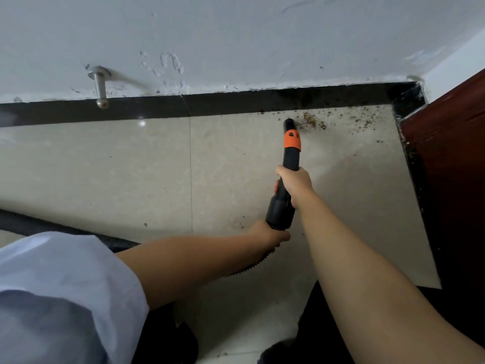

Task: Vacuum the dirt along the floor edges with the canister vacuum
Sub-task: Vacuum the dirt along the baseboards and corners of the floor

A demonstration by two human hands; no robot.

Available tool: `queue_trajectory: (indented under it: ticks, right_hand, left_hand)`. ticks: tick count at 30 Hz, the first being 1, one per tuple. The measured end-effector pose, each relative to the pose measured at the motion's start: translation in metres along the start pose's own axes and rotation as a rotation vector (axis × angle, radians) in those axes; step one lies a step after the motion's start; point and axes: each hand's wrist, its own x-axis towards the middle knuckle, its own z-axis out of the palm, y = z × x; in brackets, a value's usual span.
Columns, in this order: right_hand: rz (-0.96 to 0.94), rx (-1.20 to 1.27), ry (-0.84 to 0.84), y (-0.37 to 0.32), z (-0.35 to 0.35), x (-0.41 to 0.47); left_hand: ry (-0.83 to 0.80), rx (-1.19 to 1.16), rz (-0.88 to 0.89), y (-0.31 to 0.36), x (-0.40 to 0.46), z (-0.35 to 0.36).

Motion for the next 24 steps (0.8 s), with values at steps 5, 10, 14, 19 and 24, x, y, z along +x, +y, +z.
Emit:
queue_trajectory:
  ticks: [5, 10, 14, 19, 24]
  right_hand:
    - [0.053, 0.159, 0.11, 0.003, -0.033, 0.007]
    - [0.081, 0.198, 0.145, -0.006, -0.052, 0.016]
    - [0.067, 0.156, 0.084, -0.019, -0.047, 0.02]
    - [0.041, 0.066, -0.011, -0.018, -0.028, 0.015]
    - [0.047, 0.023, -0.071, -0.019, -0.02, 0.011]
  left_hand:
    - [-0.068, 0.109, 0.028, 0.017, 0.003, 0.018]
    - [-0.086, 0.098, 0.079, 0.033, 0.004, 0.029]
    - [-0.033, 0.034, 0.067, 0.04, 0.004, 0.03]
    - [0.001, -0.027, 0.048, 0.03, 0.0, 0.023]
    - [0.029, -0.077, 0.052, 0.024, -0.006, 0.02]
